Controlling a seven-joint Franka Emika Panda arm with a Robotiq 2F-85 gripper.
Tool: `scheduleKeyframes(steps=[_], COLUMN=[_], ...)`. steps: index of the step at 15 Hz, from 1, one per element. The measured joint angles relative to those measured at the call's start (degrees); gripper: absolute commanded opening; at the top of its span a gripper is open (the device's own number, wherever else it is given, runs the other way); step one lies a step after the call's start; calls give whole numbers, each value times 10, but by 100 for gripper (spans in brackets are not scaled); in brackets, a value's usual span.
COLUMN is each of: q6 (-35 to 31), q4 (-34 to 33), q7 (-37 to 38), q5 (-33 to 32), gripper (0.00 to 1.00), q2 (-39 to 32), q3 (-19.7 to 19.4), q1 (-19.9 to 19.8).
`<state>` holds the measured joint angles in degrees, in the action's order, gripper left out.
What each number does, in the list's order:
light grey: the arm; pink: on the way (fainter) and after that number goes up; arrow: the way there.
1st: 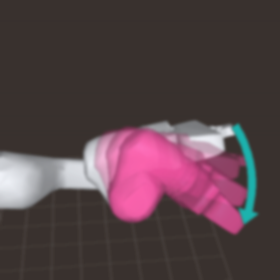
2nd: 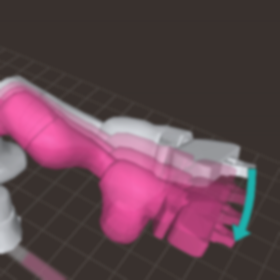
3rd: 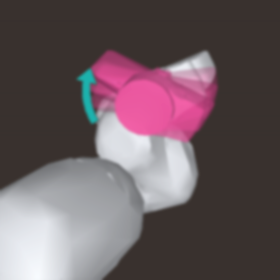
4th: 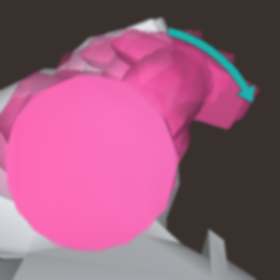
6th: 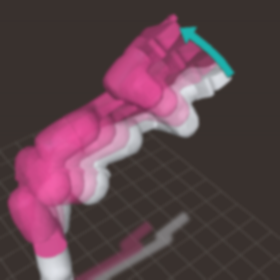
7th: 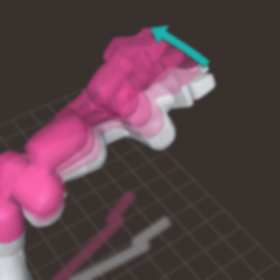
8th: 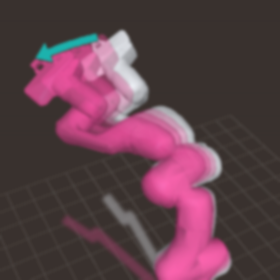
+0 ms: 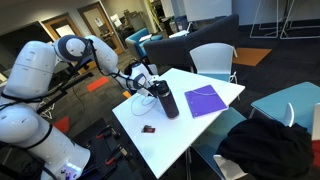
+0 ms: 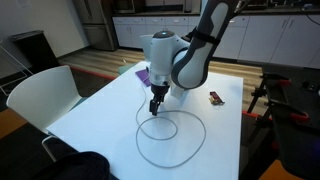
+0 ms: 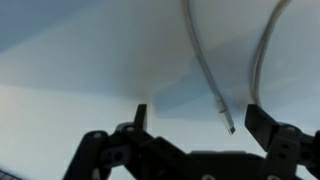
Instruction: Straighten the cable
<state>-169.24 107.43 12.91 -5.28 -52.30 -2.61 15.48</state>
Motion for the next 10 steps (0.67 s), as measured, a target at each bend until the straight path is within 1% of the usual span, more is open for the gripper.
scheduleKeyframes(steps=[1,3,10], q6=[0,0,2], q4=[-4,-11,-28], q7=[0,0,0], q5=[0,0,0], gripper=[74,69,17], q2=[-4,-10,-13], q3=[-2,-3,-5], q1=[2,3,9])
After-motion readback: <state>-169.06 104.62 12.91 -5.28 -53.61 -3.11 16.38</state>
